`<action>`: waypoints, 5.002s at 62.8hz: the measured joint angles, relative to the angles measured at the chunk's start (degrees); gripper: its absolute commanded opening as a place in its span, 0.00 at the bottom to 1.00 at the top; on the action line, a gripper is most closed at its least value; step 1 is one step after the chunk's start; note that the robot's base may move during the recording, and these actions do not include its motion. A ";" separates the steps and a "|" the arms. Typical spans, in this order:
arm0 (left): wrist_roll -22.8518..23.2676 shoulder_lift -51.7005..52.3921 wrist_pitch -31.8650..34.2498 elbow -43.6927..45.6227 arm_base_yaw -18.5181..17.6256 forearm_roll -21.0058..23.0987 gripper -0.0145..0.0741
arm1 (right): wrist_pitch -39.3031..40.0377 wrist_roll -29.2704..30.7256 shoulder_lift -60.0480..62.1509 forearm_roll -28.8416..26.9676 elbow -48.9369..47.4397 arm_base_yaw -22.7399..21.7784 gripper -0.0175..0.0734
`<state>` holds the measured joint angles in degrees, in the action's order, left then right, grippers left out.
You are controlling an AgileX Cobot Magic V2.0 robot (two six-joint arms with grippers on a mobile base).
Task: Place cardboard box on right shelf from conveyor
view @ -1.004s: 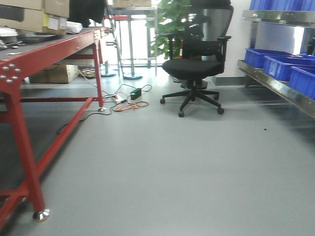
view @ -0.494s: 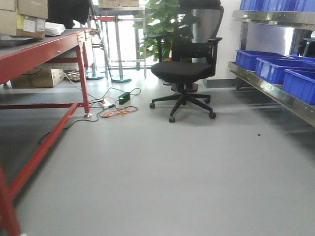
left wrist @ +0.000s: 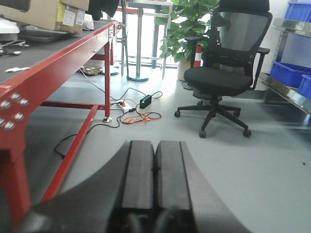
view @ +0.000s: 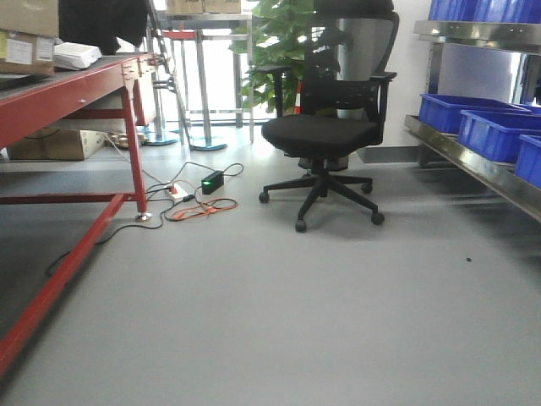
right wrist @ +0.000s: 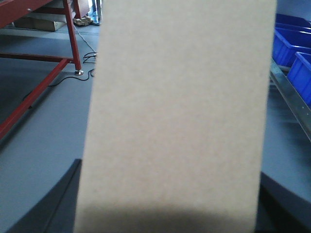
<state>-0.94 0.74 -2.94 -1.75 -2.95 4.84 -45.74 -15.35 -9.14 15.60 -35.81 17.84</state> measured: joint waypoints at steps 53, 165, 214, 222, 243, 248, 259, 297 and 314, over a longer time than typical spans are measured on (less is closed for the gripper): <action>0.00 0.00 0.00 0.00 0.00 0.00 0.03 | 0.00 0.00 0.00 0.00 0.07 0.00 0.32; 0.00 0.00 0.00 0.00 0.00 0.00 0.03 | 0.00 0.00 0.00 0.00 0.07 0.00 0.32; 0.00 0.00 0.00 0.00 0.04 0.00 0.03 | 0.00 0.00 0.00 0.00 0.07 0.00 0.32; 0.00 0.00 0.00 0.00 0.04 0.00 0.03 | 0.00 0.00 0.00 0.00 0.07 0.00 0.32; 0.00 0.00 0.00 0.00 0.04 0.00 0.03 | 0.00 0.00 0.00 0.00 0.07 0.00 0.32; 0.00 0.00 0.00 0.00 0.04 0.00 0.03 | 0.00 0.00 0.00 0.00 0.07 0.00 0.32; 0.00 0.00 0.00 0.00 0.04 0.00 0.03 | 0.00 0.00 0.00 0.00 0.07 0.00 0.32; 0.00 0.00 0.00 0.00 0.04 0.00 0.03 | 6.27 4.05 -11.03 3.35 -4.81 0.00 0.32; 0.00 0.00 0.00 0.00 0.04 0.00 0.03 | 15.25 22.45 -31.37 4.64 -16.07 0.00 0.32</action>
<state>-0.94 0.74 -2.94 -1.75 -2.91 4.84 -30.49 7.10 -40.51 20.23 -51.88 17.84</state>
